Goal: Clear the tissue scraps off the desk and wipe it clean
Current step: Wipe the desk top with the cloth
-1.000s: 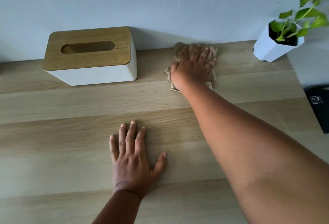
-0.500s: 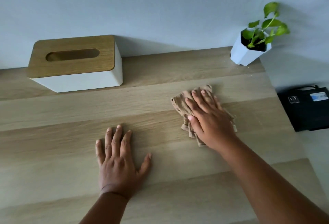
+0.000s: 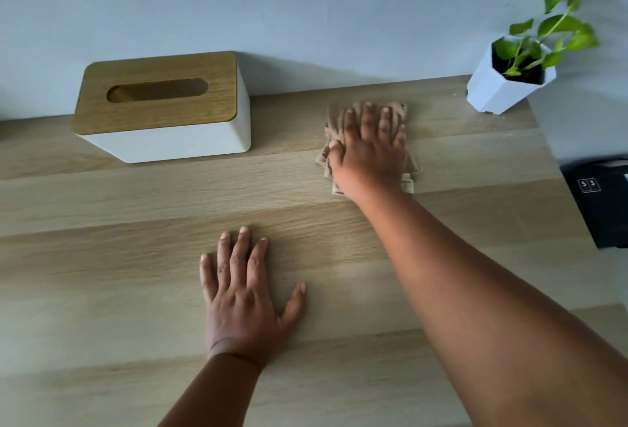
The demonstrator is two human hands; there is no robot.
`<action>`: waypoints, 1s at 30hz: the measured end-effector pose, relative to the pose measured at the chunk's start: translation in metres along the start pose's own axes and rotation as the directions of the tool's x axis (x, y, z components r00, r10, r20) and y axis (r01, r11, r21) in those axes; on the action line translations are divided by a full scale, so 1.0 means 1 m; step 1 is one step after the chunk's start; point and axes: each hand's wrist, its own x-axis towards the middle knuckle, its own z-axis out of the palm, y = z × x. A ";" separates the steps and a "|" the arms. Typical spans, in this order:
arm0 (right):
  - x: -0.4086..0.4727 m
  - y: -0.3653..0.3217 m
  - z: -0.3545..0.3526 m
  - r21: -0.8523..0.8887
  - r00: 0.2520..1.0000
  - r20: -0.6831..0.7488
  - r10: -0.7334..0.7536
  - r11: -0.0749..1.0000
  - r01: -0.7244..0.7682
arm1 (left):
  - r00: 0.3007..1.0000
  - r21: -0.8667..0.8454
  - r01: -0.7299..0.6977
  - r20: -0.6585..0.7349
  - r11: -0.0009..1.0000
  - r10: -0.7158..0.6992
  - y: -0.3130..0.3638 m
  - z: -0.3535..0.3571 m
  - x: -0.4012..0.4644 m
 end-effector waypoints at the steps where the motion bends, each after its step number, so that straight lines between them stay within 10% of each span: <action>1: -0.009 -0.001 0.000 -0.010 0.998 0.004 -0.060 0.998 0.060 | 1.000 0.001 0.000 0.000 1.000 0.000 0.000 0.000 0.000; 9: -0.133 0.085 0.007 -0.047 0.900 0.008 -0.436 0.899 0.436 | 1.000 -0.003 0.009 0.011 1.000 -0.009 0.000 0.000 -0.001; 16: -0.153 0.201 -0.020 -0.049 0.990 0.069 -0.122 0.991 0.126 | 0.999 -0.010 0.019 0.027 1.000 -0.019 0.003 -0.004 -0.001; 22: -0.078 0.153 -0.015 -0.105 0.992 0.053 0.115 0.989 -0.109 | 0.998 -0.002 0.022 0.060 1.000 -0.021 0.004 -0.007 0.001; 30: -0.107 0.085 -0.001 -0.054 0.993 0.036 -0.115 0.992 0.116 | 0.999 -0.009 0.020 0.048 1.000 -0.020 0.004 -0.006 0.001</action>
